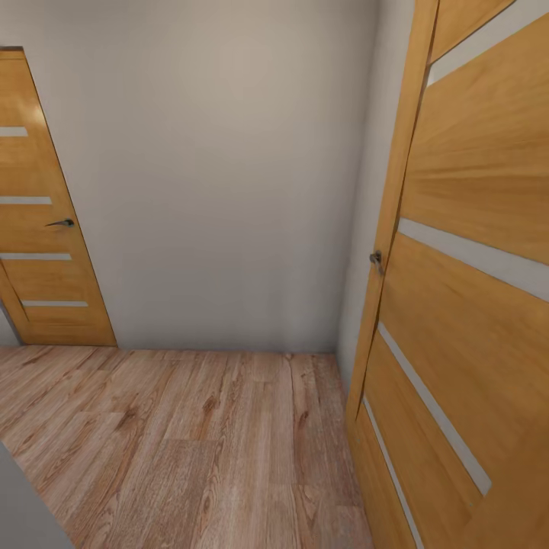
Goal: Move the two storage containers from the living room to the garage. In the garage, place one container on the floor and stack the other container on top of it (either order is fine).
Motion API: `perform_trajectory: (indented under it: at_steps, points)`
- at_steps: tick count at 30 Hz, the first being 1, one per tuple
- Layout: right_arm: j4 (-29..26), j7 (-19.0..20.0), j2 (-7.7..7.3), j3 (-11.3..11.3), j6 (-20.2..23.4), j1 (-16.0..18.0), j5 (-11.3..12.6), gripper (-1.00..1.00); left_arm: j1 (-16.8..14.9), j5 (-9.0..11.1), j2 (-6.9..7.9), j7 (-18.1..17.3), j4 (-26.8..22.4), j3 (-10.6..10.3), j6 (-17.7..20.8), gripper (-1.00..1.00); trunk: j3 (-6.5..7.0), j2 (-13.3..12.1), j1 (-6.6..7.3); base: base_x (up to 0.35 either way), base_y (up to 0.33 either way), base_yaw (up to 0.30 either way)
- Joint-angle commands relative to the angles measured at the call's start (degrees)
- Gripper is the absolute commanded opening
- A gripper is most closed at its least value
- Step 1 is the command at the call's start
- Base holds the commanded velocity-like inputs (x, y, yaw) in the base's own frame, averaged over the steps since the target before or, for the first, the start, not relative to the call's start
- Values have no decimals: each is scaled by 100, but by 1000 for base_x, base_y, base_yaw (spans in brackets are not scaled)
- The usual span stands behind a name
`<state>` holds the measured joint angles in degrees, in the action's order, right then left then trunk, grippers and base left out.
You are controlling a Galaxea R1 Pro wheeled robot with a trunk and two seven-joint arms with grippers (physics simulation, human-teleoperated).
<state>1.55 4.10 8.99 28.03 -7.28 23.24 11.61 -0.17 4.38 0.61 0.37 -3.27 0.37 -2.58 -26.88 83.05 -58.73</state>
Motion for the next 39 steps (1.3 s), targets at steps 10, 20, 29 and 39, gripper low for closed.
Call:
perform_trajectory:
  at_steps: [10, 20, 29, 39]
  points:
    - [37, -18, -183, 30, 79, -432, 70, 100, -1, 54, -1, 7, 2, 1, -15, 100, -5, 3, 0, 0, 0, 0]
    - [38, 27, -391, 27, 205, -577, 87, 100, 0, 54, -1, 7, 2, 7, -15, 100, -5, 3, 0, 0, 0, 0]
    - [38, 11, -389, 27, 209, -592, 88, 100, -1, 54, -3, 7, 2, 7, -15, 100, -5, 3, 0, 0, 0, 0]
    - [38, 21, -389, 27, 210, -592, 79, 100, 0, 54, -4, 7, 2, 7, -15, 100, -5, 3, 0, 0, 0, 0]
